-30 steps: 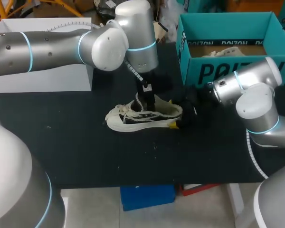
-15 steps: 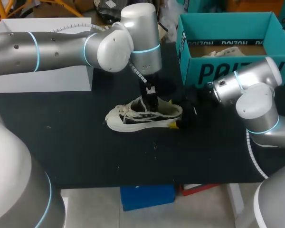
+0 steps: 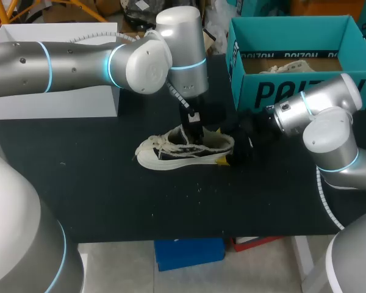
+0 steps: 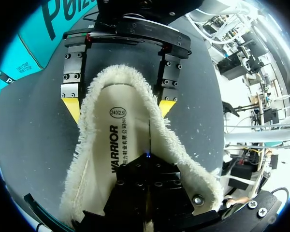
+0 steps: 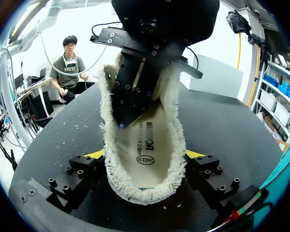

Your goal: Take the shoe out of the shoebox, open the shoe tongue, remove and reinsert the insole, then place the shoe into the shoebox

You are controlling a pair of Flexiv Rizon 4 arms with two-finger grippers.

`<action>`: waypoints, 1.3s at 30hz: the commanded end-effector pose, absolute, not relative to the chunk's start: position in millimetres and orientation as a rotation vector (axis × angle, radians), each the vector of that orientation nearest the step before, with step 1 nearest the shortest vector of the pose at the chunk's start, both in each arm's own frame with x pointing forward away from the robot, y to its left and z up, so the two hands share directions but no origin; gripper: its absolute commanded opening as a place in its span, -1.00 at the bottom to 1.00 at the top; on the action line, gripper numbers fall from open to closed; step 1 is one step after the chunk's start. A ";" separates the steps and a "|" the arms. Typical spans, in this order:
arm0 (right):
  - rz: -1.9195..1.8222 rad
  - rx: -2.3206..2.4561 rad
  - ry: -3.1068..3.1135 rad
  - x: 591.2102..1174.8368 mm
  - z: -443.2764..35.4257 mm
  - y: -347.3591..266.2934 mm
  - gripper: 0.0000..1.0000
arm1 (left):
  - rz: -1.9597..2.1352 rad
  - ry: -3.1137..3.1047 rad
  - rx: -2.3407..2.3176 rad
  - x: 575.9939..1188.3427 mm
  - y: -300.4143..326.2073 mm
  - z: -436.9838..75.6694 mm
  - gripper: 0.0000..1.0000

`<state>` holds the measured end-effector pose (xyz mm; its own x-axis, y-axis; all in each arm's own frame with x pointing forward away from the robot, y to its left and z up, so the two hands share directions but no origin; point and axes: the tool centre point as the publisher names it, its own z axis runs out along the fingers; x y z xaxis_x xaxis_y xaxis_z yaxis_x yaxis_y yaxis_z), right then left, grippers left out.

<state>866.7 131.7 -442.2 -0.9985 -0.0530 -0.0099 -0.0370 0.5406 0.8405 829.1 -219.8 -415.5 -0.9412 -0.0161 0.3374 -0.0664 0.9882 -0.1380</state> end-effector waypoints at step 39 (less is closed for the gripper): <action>-1.494 0.077 -2.743 868.1 -444.6 131.0 -1.00 | -0.295 -3.272 0.157 843.7 -193.0 -439.5 -0.46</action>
<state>866.8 132.2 -442.4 -0.9985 -0.0531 -0.0102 -0.0373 0.5403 0.8406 847.3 -198.0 -424.9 -0.9924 -0.0915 -0.0829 -0.1046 0.9797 0.1712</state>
